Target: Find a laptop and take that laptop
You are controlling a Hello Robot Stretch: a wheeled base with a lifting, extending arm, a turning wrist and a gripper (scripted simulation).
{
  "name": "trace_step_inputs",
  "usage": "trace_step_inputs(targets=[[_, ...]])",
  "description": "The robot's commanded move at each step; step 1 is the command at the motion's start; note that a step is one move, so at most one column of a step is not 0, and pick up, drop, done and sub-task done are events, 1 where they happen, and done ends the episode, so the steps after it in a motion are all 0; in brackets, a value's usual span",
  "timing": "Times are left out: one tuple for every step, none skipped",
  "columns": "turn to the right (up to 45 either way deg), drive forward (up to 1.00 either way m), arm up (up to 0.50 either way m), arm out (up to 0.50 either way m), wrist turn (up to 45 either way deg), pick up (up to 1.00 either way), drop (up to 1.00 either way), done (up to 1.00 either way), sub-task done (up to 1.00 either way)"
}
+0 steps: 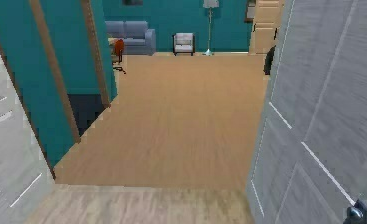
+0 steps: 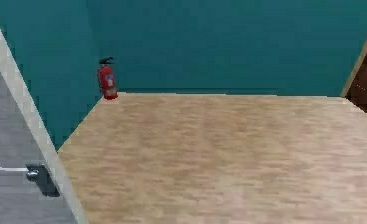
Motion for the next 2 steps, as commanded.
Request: trace_step_inputs(targets=[[0.0, 1.00, 0.00, 0.00, 0.0, 0.00, 0.00, 0.00, 0.00], [3.0, 0.00, 0.00, 0.00, 0.0, 0.00, 0.00, 0.00, 0.00]])
